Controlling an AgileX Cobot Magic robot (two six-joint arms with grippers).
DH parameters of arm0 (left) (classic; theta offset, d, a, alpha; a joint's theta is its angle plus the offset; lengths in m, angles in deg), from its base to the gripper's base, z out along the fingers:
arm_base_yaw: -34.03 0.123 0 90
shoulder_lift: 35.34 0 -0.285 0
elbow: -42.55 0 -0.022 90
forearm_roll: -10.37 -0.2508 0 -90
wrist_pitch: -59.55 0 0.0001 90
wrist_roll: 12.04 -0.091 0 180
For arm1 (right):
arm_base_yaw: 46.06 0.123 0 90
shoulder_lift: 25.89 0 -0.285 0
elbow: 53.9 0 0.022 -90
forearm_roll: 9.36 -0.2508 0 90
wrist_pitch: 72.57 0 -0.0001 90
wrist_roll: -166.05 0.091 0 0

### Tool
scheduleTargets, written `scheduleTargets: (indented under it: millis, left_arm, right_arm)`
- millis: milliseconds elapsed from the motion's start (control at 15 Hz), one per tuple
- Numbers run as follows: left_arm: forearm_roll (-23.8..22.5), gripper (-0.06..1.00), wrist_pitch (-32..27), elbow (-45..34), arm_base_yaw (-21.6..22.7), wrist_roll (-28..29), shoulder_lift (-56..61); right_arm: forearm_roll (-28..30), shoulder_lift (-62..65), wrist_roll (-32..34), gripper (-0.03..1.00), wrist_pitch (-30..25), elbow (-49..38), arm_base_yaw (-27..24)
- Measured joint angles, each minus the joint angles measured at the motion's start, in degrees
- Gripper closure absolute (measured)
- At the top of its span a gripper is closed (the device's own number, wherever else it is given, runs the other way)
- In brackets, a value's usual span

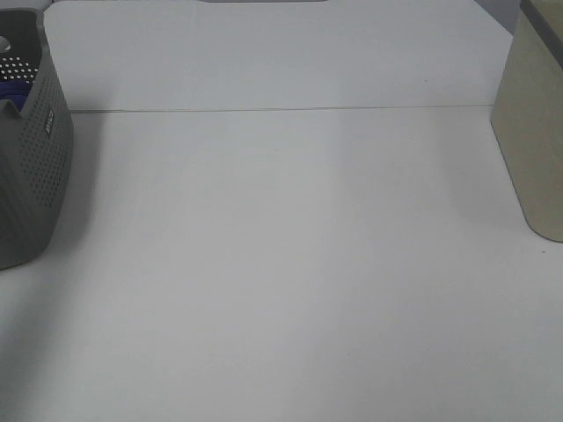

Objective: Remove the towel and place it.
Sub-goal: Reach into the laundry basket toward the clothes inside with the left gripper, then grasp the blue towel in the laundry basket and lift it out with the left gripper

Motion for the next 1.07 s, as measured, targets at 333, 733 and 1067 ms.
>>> scheduleTargets:
  millis: [333,733,1067]
  left_arm:
    - [-11.6,-0.04,7.6,11.2,0.0,-7.5,-19.8]
    - [-17.2,-0.04,19.8,14.3,3.6,-16.6,-43.8]
    - [-16.2,-0.04,21.4,20.1,3.6,-20.2,-54.5]
  right_arm:
    - [0.0,0.0,0.0,0.18,0.0,0.0,0.0]
    - [0.0,0.0,0.0,0.18,0.0,0.0,0.0]
    - [0.0,0.0,0.0,0.18,0.0,0.0,0.0]
